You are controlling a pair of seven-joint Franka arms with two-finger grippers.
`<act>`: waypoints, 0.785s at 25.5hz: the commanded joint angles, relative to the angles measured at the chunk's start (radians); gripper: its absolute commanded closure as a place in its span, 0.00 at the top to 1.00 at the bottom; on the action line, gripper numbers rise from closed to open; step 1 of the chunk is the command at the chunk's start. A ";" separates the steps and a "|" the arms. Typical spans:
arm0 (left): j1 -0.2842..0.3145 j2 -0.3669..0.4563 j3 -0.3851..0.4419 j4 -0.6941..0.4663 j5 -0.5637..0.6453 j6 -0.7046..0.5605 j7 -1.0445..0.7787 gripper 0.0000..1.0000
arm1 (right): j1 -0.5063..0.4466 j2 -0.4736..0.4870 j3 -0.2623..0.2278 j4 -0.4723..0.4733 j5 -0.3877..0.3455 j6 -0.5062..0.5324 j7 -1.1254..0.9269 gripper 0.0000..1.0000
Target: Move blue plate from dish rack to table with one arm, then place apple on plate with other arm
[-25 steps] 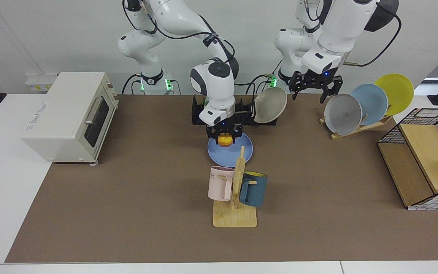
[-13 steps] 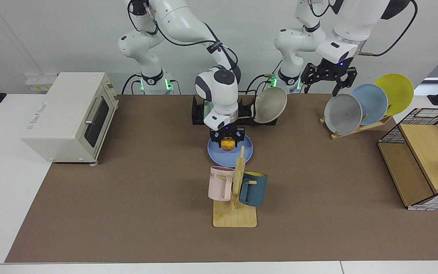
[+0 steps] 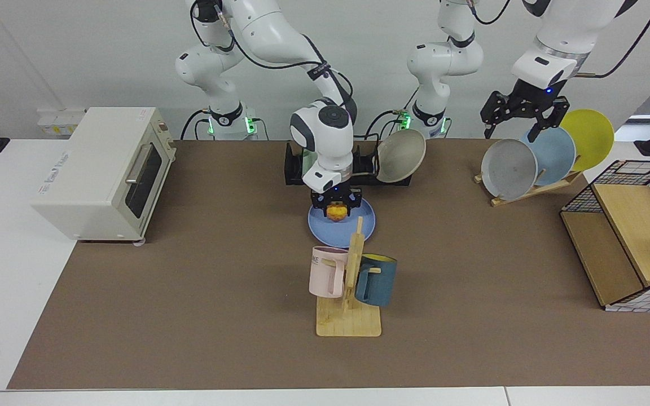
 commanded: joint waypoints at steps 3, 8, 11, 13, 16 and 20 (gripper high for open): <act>0.006 0.083 -0.004 0.123 0.008 -0.048 0.009 1.00 | 0.056 -0.025 -0.001 -0.051 0.021 0.026 0.064 0.31; 0.008 0.141 -0.002 0.211 0.011 -0.098 0.009 1.00 | 0.050 -0.016 -0.003 -0.045 0.021 0.026 0.069 0.86; 0.008 0.147 -0.002 0.222 0.011 -0.102 0.009 1.00 | 0.049 -0.013 -0.004 -0.039 0.021 0.024 0.064 0.91; 0.005 0.143 -0.004 0.219 0.015 -0.102 0.009 1.00 | 0.041 -0.010 -0.004 -0.034 0.019 0.024 0.063 0.99; 0.003 0.124 -0.009 0.199 0.008 -0.102 0.009 1.00 | 0.032 -0.010 -0.004 -0.027 0.019 0.020 0.060 0.99; 0.003 0.112 -0.009 0.183 0.005 -0.102 0.011 1.00 | 0.013 -0.022 -0.009 -0.002 0.019 -0.006 0.058 0.99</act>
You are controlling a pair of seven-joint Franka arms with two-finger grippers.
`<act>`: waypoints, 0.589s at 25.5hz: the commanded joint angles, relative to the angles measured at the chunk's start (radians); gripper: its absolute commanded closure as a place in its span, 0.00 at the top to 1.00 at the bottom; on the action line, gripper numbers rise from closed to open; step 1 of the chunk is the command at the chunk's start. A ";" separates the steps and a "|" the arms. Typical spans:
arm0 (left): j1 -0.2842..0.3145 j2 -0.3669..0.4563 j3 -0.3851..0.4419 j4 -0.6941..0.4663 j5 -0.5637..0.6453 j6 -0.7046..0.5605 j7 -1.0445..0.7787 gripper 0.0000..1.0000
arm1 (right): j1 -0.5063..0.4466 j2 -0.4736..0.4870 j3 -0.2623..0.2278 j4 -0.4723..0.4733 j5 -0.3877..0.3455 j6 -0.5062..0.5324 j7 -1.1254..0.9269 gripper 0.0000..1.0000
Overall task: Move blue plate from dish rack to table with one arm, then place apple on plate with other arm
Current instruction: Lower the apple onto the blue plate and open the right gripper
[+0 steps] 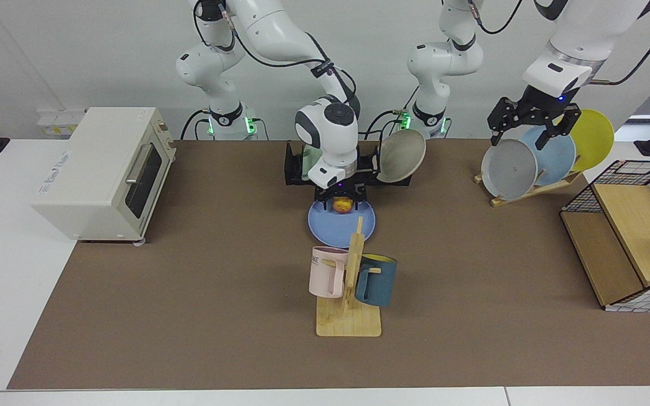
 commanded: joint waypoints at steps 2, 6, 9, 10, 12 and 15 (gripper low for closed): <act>0.003 -0.014 -0.002 0.004 0.005 -0.033 0.009 1.00 | -0.036 -0.026 0.003 0.035 0.005 -0.034 0.008 0.99; 0.003 -0.022 -0.002 -0.002 0.005 -0.050 0.014 1.00 | -0.065 -0.044 0.000 0.091 0.005 -0.112 0.006 0.99; 0.003 -0.037 -0.002 -0.019 0.005 -0.073 0.015 1.00 | -0.101 -0.058 0.000 0.131 0.004 -0.157 0.002 0.99; 0.003 -0.038 -0.002 -0.023 0.005 -0.073 0.015 1.00 | -0.116 -0.070 0.001 0.140 0.004 -0.168 -0.006 0.99; 0.001 -0.045 -0.002 -0.029 0.003 -0.073 0.015 1.00 | -0.150 -0.092 0.001 0.146 0.007 -0.186 -0.038 0.99; 0.001 -0.045 -0.002 -0.029 0.003 -0.073 0.012 1.00 | -0.205 -0.130 0.001 0.146 0.007 -0.221 -0.124 0.99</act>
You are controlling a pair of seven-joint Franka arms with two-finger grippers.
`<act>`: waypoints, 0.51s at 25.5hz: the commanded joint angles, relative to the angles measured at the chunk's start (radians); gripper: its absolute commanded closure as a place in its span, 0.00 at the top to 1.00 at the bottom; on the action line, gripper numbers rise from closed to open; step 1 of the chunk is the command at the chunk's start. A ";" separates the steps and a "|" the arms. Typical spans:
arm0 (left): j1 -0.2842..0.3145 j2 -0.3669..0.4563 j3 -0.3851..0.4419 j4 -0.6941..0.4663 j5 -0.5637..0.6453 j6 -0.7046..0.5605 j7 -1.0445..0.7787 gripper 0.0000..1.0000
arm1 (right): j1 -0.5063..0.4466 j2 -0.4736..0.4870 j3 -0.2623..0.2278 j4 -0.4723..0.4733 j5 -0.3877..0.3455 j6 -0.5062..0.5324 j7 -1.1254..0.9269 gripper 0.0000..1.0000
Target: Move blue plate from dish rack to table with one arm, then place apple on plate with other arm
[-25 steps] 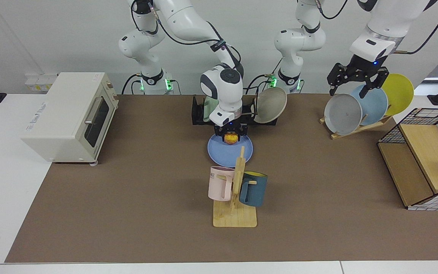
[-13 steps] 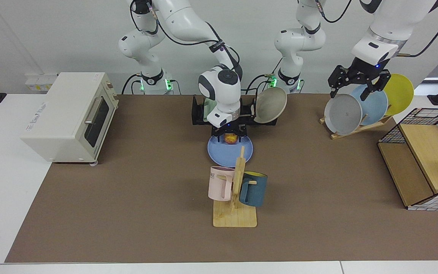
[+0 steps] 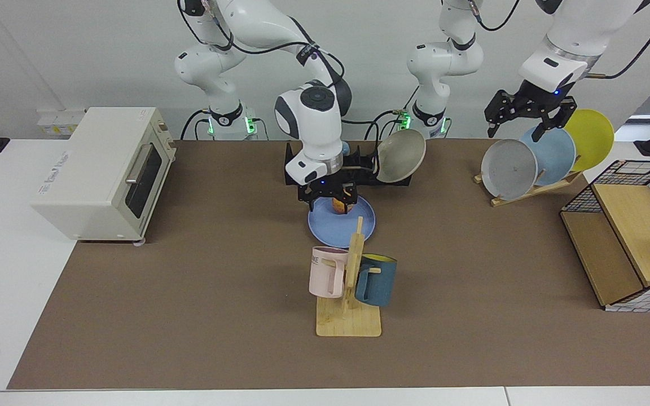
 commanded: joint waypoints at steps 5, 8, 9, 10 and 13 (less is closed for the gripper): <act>0.001 -0.025 0.000 -0.025 0.003 -0.010 0.012 1.00 | -0.188 -0.091 0.009 0.023 0.006 -0.107 -0.289 0.99; 0.001 -0.025 0.000 -0.024 0.003 -0.012 0.006 1.00 | -0.237 -0.106 0.004 0.040 -0.014 -0.139 -0.382 0.99; 0.001 -0.025 -0.001 -0.024 0.003 -0.012 0.003 1.00 | -0.248 -0.114 -0.002 0.040 -0.019 -0.148 -0.419 0.99; 0.001 -0.025 -0.001 -0.025 0.003 -0.013 0.000 1.00 | -0.257 -0.119 -0.011 0.040 -0.025 -0.161 -0.450 0.99; 0.001 -0.028 -0.001 -0.028 0.003 -0.035 -0.002 1.00 | -0.297 -0.151 -0.031 0.040 -0.030 -0.191 -0.543 0.99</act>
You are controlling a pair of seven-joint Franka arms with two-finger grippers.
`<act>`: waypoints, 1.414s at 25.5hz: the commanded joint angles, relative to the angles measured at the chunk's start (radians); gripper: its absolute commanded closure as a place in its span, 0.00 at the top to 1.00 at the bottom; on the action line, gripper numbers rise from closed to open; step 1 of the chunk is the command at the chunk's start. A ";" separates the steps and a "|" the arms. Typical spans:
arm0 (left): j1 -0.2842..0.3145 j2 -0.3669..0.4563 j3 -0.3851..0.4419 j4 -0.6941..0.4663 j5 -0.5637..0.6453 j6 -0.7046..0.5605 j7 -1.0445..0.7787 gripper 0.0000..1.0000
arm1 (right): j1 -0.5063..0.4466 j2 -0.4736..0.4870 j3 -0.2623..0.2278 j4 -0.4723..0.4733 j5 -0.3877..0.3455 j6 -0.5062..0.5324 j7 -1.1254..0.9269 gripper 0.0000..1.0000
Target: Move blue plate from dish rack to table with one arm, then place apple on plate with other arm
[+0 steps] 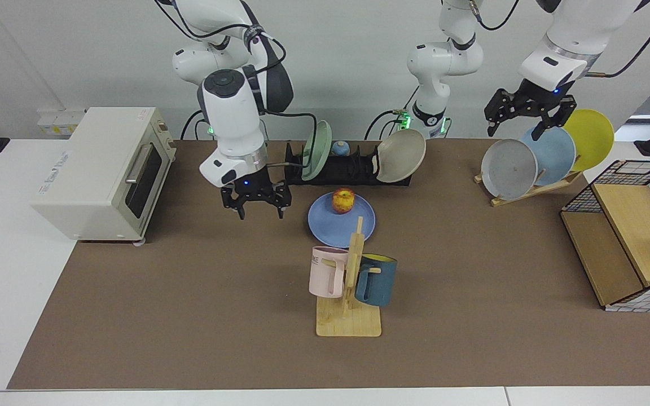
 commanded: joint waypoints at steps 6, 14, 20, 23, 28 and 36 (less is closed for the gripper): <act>0.003 -0.031 -0.001 -0.028 0.003 -0.041 -0.003 1.00 | -0.150 -0.117 -0.025 0.004 -0.019 -0.155 -0.306 0.99; 0.003 -0.029 -0.001 -0.027 0.002 -0.029 -0.002 1.00 | -0.265 -0.226 -0.026 0.004 -0.021 -0.337 -0.421 0.99; 0.001 -0.029 -0.001 -0.027 0.002 -0.028 -0.003 1.00 | -0.368 -0.275 -0.025 0.004 -0.019 -0.415 -0.526 0.99; 0.001 -0.029 -0.001 -0.027 0.002 -0.028 -0.003 1.00 | -0.393 -0.289 -0.026 0.004 -0.021 -0.429 -0.527 0.99; 0.001 -0.028 -0.001 -0.027 0.000 -0.028 -0.002 1.00 | -0.397 -0.267 -0.023 0.063 -0.019 -0.495 -0.506 0.99; 0.001 -0.028 -0.001 -0.027 -0.010 -0.012 0.011 1.00 | -0.388 -0.224 -0.011 0.145 -0.047 -0.544 -0.484 1.00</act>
